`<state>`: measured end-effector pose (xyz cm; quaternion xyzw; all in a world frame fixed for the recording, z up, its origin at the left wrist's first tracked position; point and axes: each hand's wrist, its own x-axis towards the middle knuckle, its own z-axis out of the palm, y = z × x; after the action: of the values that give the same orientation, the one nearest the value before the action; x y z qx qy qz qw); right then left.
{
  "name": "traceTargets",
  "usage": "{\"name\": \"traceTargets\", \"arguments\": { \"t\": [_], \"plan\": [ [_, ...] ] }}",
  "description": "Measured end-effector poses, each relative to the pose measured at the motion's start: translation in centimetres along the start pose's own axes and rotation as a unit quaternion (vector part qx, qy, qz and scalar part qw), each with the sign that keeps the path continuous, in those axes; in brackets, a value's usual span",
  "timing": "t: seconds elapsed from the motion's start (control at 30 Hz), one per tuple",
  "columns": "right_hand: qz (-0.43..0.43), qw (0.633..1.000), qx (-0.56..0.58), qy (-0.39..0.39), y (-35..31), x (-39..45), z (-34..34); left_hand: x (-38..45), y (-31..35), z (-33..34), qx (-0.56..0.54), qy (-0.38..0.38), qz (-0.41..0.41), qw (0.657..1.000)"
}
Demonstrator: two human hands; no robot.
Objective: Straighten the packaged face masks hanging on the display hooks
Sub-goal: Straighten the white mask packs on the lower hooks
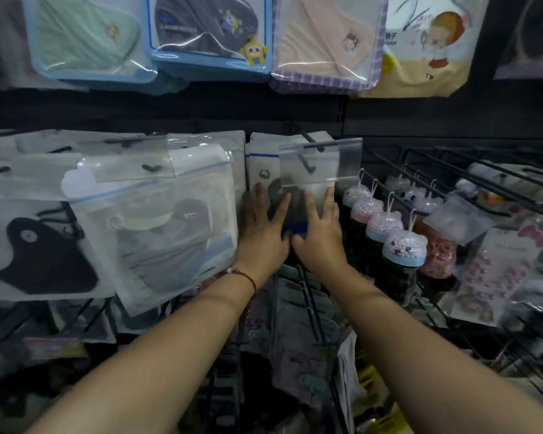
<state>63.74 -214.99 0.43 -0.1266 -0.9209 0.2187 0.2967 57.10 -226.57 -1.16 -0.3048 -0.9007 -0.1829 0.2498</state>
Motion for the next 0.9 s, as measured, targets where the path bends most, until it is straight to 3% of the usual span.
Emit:
{"name": "traceTargets", "arguments": {
  "t": [0.1,0.27,0.33,0.5,0.6,0.7,0.9],
  "plan": [
    [-0.002,1.0,-0.003,-0.001,0.5,1.1,-0.2,1.1,-0.2,0.5,-0.035,-0.001,0.0,0.999],
    [0.011,0.984,0.179,0.021,0.5,0.1,-0.2,0.4,0.0,0.8,-0.173,-0.006,-0.021,0.985],
    [0.011,0.987,0.161,0.013,0.3,-0.1,-0.3,0.2,0.0,0.8,-0.189,-0.009,-0.024,0.982],
    [-0.001,0.999,-0.049,-0.01,-0.6,-1.2,-1.1,-1.5,1.8,-0.1,-0.107,-0.032,-0.026,0.993],
    [-0.032,0.998,-0.039,-0.037,-0.8,-3.4,-2.7,-4.0,3.6,-1.7,-0.068,-0.049,-0.021,0.996],
    [-0.009,0.994,-0.011,-0.104,-0.7,-6.3,-4.4,-7.3,5.0,-3.3,-0.098,-0.078,-0.021,0.992],
    [-0.02,0.991,0.021,-0.129,-0.6,-12.0,-6.2,-14.4,6.1,-6.9,-0.083,-0.026,-0.029,0.996]
  ]
}}
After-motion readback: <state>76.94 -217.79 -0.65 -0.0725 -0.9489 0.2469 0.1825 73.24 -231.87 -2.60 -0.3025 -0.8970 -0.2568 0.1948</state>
